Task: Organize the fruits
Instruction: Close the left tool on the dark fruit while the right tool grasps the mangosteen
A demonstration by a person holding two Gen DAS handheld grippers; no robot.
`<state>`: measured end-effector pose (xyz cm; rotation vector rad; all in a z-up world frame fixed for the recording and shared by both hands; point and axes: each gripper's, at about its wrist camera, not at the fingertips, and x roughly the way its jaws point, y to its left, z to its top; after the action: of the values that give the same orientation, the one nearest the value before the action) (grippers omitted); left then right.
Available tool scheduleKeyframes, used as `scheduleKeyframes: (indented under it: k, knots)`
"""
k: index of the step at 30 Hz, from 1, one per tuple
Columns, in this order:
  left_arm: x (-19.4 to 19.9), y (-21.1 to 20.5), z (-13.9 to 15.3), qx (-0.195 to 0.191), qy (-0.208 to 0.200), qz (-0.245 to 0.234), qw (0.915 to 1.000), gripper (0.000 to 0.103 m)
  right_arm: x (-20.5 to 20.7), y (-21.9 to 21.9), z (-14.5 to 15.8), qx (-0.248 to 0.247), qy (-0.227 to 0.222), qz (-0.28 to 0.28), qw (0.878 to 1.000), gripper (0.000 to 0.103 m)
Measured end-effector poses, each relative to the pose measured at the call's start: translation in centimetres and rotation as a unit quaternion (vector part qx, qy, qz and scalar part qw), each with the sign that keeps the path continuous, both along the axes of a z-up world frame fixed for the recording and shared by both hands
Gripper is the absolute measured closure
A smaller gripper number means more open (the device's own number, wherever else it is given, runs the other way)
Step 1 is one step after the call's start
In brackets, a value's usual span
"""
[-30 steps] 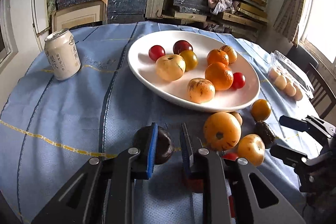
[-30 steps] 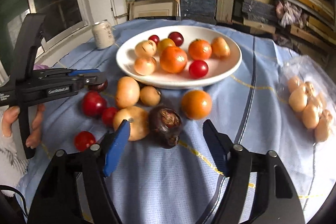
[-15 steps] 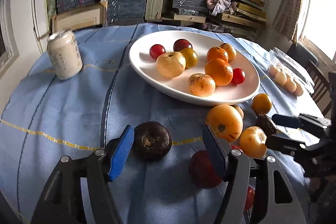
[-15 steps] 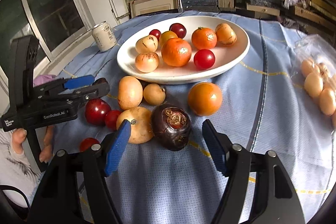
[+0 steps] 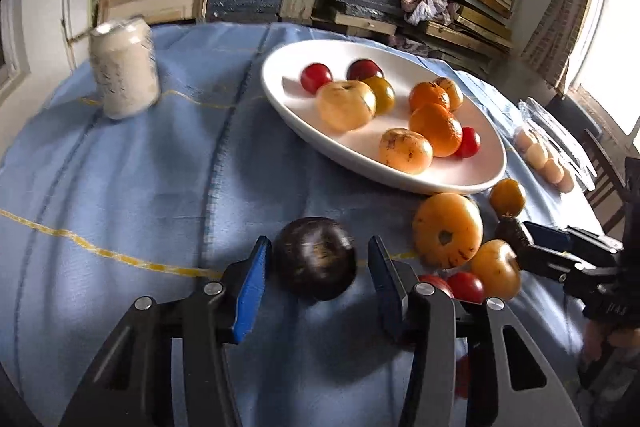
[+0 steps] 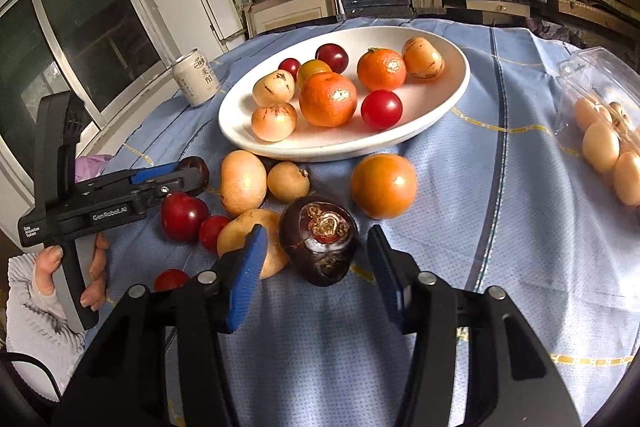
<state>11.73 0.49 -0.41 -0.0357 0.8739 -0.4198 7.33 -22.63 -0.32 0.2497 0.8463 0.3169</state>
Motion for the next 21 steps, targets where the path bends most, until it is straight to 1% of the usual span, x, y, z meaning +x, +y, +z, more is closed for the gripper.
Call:
scheduleKeyframes:
  k: [4,7,9,11,15,17,18,19,20,21]
  knots:
    - [0.0,-0.2,0.0,0.001,0.000,0.000,1.0000,0.053,0.1,-0.2,-0.2,0.013,0.006,-0.003,1.000,0.049]
    - [-0.1,-0.4,0.0,0.013,-0.004,0.000,0.9999,0.062,0.3,-0.3,-0.4,0.031,0.010,-0.002,0.999,0.049]
    - [-0.2,-0.4,0.0,0.013,-0.005,0.000,0.9999,0.062,0.3,-0.3,-0.4,0.037,0.010,-0.001,0.999,0.052]
    - [-0.3,-0.4,0.1,0.011,-0.005,0.001,0.9999,0.062,0.4,-0.4,-0.5,0.045,0.012,-0.001,0.999,0.053]
    - [-0.3,-0.5,0.1,0.008,-0.005,-0.002,1.0000,0.062,1.2,-1.2,-1.3,0.094,0.029,-0.005,0.995,0.054]
    - [-0.1,-0.5,0.0,0.003,-0.001,0.000,1.0000,0.062,1.4,-1.4,-1.4,0.105,0.032,-0.007,0.994,0.054]
    - [0.1,-0.3,0.0,-0.003,0.003,0.000,1.0000,0.062,1.3,-1.4,-1.4,0.108,0.032,-0.007,0.994,0.055]
    - [0.1,-0.2,-0.1,-0.007,0.004,-0.001,1.0000,0.062,1.3,-1.6,-1.4,0.119,0.033,-0.006,0.992,0.062]
    - [0.1,-0.2,0.0,-0.006,0.004,-0.001,1.0000,0.062,1.2,-1.6,-1.4,0.120,0.036,-0.007,0.992,0.061]
    - [0.1,-0.2,0.0,-0.004,0.003,-0.001,1.0000,0.062,1.0,-1.7,-1.2,0.111,0.032,-0.011,0.993,0.061]
